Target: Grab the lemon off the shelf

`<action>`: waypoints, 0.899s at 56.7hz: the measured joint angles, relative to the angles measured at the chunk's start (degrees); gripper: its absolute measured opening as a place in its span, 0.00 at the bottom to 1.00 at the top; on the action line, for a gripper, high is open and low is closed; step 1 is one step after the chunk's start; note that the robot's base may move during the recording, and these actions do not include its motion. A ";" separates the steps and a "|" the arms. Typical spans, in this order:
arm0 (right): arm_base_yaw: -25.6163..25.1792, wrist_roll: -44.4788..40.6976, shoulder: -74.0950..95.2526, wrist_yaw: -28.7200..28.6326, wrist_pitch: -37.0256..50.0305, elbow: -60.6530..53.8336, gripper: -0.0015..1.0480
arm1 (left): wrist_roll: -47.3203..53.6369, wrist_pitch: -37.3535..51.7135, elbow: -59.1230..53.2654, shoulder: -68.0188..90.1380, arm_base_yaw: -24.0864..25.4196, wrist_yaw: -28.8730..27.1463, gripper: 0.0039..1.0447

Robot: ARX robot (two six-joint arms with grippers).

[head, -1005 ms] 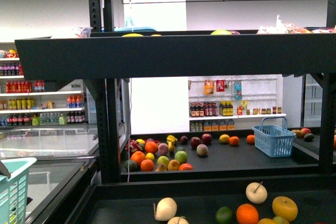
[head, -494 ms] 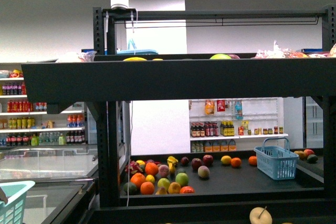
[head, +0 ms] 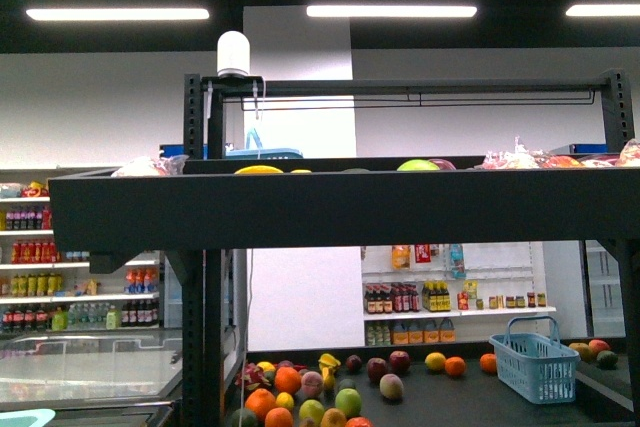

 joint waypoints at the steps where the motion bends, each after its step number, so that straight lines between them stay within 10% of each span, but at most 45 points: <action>1: 0.00 0.00 0.00 0.00 0.00 0.00 0.93 | 0.00 0.00 -0.17 -0.17 0.00 -0.02 0.02; 41: 0.00 0.00 0.00 0.02 0.00 0.00 0.93 | 0.02 0.74 -4.81 -4.46 -0.02 -0.02 0.02; 51: 0.00 0.00 0.00 0.00 0.00 0.00 0.93 | 0.02 0.74 -4.81 -4.46 -0.02 -0.02 0.32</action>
